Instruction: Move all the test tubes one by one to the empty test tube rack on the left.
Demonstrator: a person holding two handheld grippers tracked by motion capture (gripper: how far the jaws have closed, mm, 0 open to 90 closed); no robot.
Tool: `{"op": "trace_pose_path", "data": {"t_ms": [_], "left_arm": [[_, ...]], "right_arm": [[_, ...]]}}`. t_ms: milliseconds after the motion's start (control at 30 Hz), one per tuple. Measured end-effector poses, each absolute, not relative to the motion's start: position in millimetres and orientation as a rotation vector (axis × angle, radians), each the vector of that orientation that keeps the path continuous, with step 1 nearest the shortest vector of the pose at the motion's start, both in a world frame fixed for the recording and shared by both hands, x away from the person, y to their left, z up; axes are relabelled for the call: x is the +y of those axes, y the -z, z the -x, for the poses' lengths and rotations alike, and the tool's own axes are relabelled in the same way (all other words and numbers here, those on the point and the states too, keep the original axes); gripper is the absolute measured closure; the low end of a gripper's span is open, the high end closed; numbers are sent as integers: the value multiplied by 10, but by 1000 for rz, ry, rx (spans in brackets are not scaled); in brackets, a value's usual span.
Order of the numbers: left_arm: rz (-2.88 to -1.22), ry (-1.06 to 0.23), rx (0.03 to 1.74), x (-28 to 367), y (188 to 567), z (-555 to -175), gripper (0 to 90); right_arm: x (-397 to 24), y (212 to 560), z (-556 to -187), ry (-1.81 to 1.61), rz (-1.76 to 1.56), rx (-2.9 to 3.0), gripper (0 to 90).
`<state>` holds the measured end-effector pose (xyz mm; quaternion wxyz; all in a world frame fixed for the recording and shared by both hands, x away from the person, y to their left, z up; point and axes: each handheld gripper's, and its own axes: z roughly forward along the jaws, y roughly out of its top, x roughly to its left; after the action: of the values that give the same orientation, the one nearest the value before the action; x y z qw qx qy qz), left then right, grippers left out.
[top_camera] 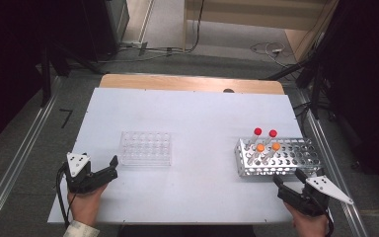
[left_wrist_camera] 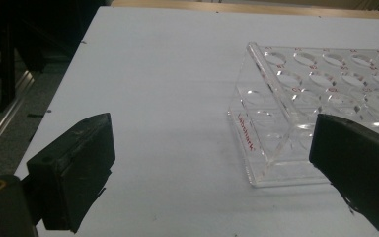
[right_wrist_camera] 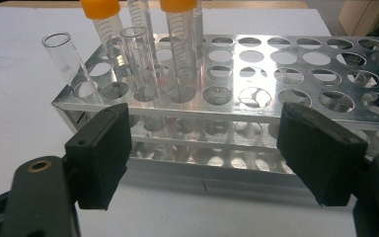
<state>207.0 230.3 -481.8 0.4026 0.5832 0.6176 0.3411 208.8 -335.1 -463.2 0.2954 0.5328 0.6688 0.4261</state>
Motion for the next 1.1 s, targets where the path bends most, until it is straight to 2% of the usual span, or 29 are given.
{"op": "trace_pose_path", "data": {"t_ms": [833,1100], "left_arm": [[-1495,-873,1531,2223,4806,-2047,48],[-1483,-872,1539,2232,4805,-2045,48]], "right_arm": [[-3170,4582,-2179,-1167,-1361,1824,208],[-3105,4585,-2269,-1168,-1338,1838,327]]}}
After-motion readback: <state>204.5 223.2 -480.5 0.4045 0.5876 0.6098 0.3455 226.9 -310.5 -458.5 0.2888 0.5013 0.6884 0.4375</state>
